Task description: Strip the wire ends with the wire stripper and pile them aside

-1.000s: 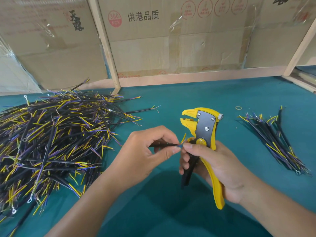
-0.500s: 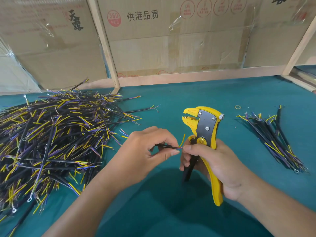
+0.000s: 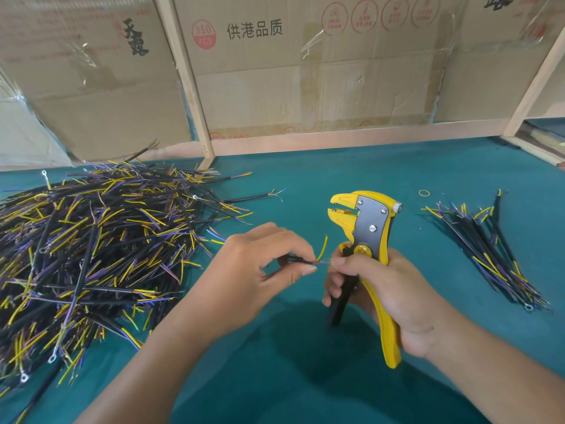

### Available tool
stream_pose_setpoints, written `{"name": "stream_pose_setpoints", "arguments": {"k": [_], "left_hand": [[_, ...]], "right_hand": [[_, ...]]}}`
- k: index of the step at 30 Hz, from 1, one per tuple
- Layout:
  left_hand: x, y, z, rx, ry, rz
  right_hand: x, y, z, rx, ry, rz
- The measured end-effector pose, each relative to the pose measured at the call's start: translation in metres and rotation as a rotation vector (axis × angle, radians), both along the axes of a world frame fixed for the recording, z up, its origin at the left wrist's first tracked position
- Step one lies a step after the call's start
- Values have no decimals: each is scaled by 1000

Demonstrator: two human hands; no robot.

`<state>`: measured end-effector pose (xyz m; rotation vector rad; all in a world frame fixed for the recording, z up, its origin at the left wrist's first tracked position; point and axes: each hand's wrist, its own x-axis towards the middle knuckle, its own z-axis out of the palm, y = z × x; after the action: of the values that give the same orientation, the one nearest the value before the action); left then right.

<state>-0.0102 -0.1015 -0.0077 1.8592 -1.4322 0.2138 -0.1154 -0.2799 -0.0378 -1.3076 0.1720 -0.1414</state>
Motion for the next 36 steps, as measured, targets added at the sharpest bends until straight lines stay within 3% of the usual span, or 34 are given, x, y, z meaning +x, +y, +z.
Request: {"name": "stream_pose_setpoints", "arguments": {"k": [5, 11, 20, 28, 36], "left_hand": [[6, 5, 3, -56, 66, 53], [4, 5, 4, -74, 158, 45], [0, 2, 3, -62, 229, 4], [2, 4, 0, -35, 249, -6], [8, -2, 6, -96, 308, 213]], "right_hand": [[1, -8, 5, 13, -47, -53], [-5, -10, 9, -400, -152, -91], [-7, -3, 9, -564, -185, -75], [-3, -4, 2, -386, -170, -33], [6, -9, 0, 171, -24, -93]]}}
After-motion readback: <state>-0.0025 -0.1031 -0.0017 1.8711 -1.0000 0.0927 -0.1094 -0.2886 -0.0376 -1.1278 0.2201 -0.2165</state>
